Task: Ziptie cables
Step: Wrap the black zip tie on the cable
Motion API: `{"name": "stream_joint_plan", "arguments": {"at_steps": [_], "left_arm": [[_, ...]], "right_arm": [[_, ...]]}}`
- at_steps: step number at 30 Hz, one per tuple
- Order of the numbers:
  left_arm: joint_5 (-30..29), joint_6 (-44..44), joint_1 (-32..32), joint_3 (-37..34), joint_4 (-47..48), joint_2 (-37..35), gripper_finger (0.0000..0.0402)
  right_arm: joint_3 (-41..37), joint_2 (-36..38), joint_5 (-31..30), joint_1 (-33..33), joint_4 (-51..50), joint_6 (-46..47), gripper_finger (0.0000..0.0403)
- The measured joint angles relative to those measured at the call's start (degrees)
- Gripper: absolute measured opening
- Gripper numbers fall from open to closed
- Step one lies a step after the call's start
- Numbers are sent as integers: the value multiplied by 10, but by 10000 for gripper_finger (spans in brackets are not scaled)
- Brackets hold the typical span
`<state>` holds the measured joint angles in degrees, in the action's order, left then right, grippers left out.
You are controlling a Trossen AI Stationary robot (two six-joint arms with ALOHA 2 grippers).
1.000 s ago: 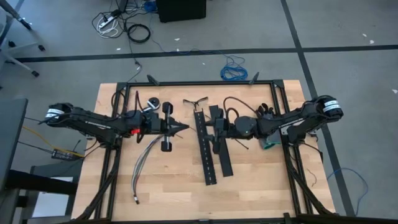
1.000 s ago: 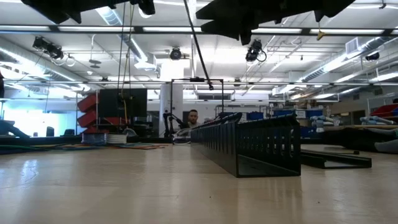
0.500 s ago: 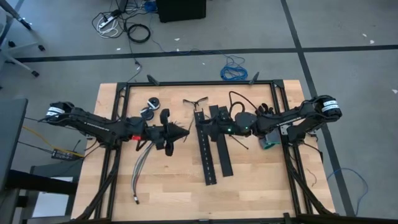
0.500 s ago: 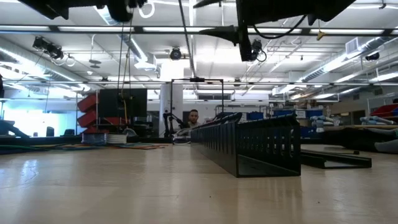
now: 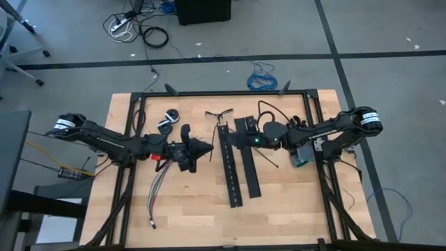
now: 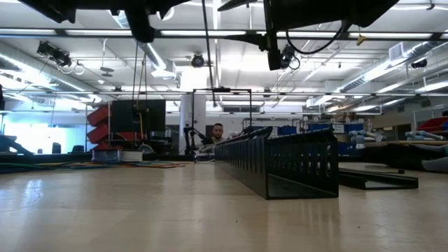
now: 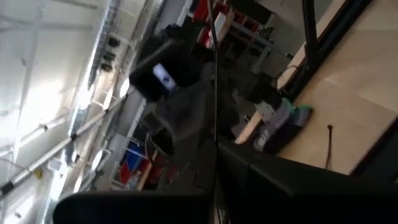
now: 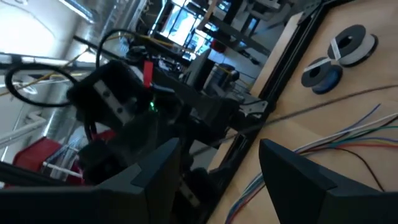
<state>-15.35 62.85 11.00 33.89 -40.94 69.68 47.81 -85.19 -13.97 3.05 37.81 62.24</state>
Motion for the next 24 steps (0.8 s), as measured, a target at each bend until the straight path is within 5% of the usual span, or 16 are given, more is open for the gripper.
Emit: {"name": "stream_joint_plan", "arguments": {"at_steps": [24], "left_arm": [[-33,59,0,87,45,85,0]], "right_arm": [[0,0,31,5,-6,27,209]]}}
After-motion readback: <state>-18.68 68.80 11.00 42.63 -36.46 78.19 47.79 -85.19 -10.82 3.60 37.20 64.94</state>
